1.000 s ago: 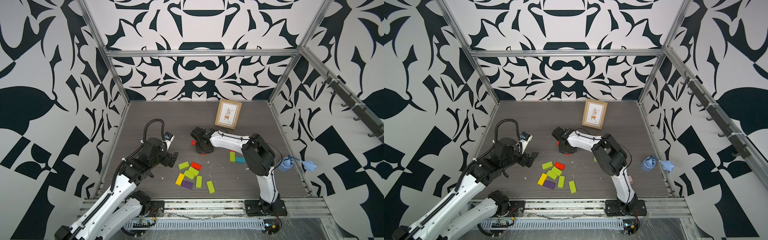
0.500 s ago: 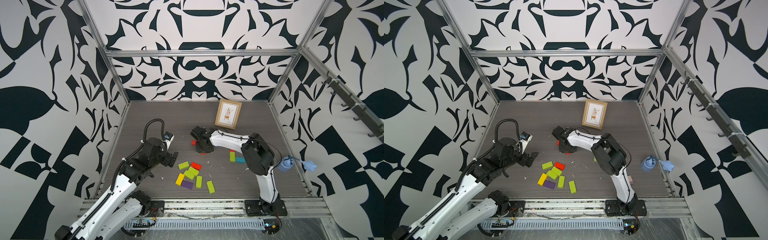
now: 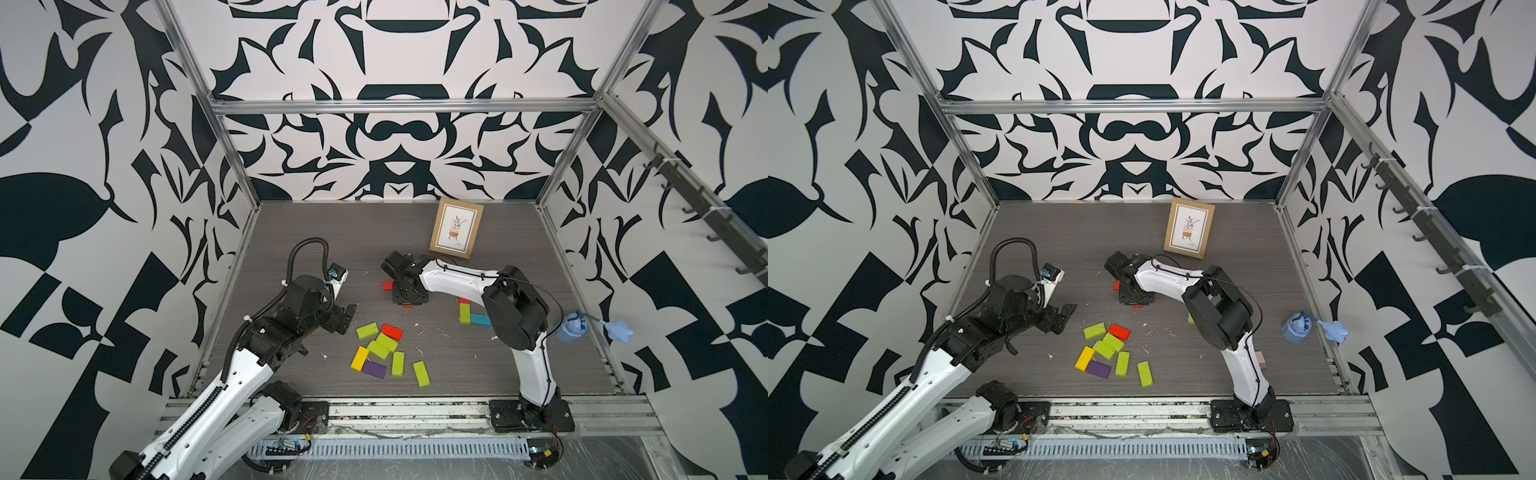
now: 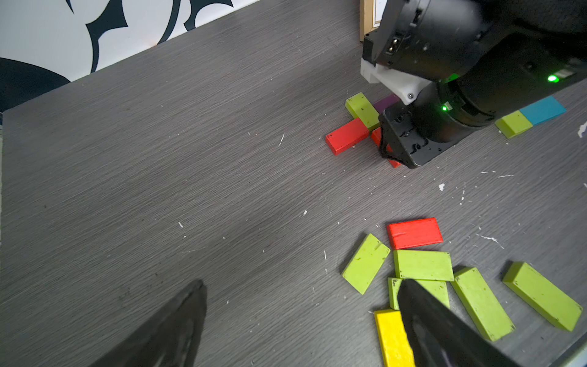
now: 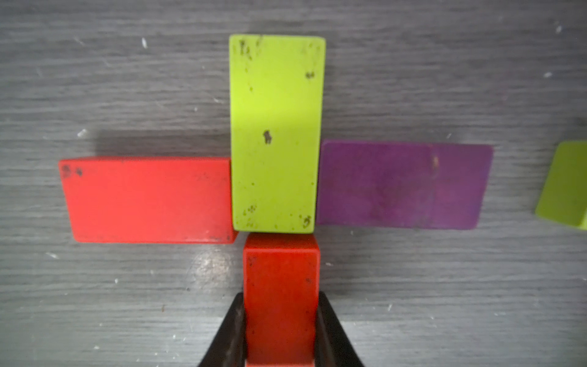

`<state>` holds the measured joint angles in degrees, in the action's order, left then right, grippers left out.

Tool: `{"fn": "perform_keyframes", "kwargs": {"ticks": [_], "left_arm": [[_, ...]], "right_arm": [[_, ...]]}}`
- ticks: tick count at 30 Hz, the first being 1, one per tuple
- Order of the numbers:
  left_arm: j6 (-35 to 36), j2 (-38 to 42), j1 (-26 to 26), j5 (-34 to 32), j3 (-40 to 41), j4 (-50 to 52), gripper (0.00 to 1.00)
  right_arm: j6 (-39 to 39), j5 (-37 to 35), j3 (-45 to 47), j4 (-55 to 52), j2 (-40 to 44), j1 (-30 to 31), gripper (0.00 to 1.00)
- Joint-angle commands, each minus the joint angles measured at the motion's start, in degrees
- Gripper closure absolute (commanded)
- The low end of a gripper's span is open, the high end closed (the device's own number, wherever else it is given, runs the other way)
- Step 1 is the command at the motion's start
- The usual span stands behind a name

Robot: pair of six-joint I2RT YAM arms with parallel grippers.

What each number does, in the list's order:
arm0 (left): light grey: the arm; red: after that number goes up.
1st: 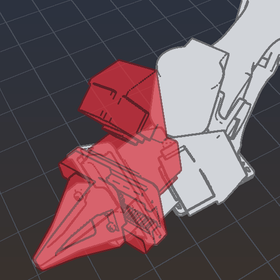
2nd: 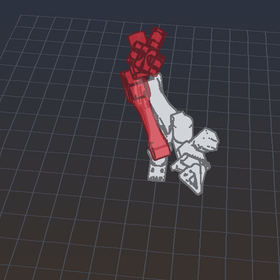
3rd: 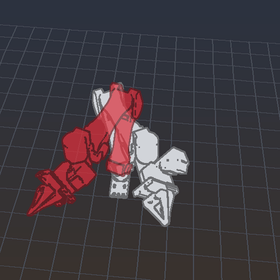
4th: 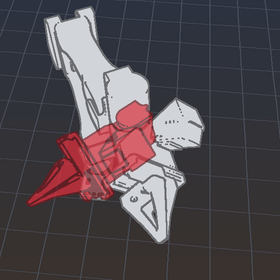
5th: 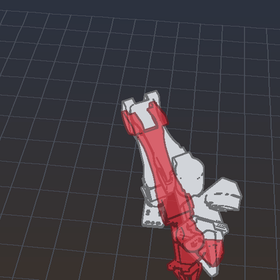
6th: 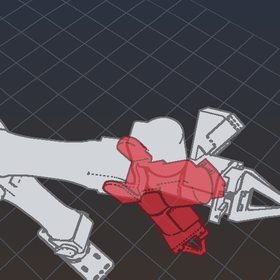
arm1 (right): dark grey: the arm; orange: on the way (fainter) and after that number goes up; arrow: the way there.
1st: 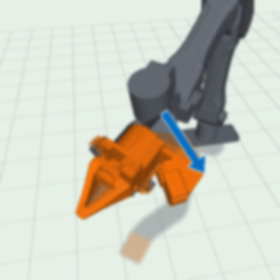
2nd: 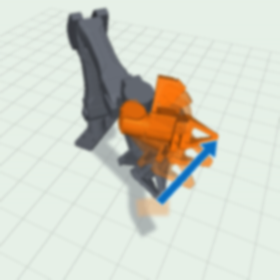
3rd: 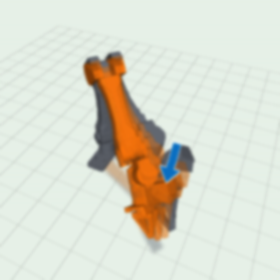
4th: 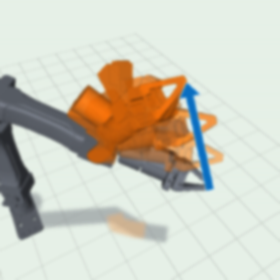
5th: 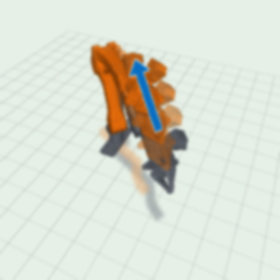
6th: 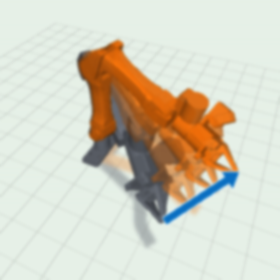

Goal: Assemble the letter t with building blocks
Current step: Assemble the building block at the center of the board.

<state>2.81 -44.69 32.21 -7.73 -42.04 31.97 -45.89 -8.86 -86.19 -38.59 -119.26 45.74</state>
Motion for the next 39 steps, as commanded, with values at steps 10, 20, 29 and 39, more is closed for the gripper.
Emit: {"fn": "perform_keyframes", "kwargs": {"ticks": [10, 20, 29, 39], "left_arm": [[-0.2, 0.5, -0.1, -0.4, 0.5, -0.3, 0.02], [-0.2, 0.4, -0.1, -0.4, 0.5, -0.3, 0.02], [-0.2, 0.4, -0.1, -0.5, 0.5, -0.2, 0.02], [-0.1, 0.5, -0.1, -0.5, 0.4, -0.2, 0.02]], "right_arm": [[2.2, -1.4, -1.2, -0.5, -0.8, -0.4, 0.85], [2.5, -1.4, -1.5, -0.4, -1.0, -0.4, 0.84], [1.9, -1.7, -2.0, -0.5, -1.7, -0.4, 0.84], [1.0, -1.6, -3.0, -1.2, -2.2, -0.4, 0.83]]}}
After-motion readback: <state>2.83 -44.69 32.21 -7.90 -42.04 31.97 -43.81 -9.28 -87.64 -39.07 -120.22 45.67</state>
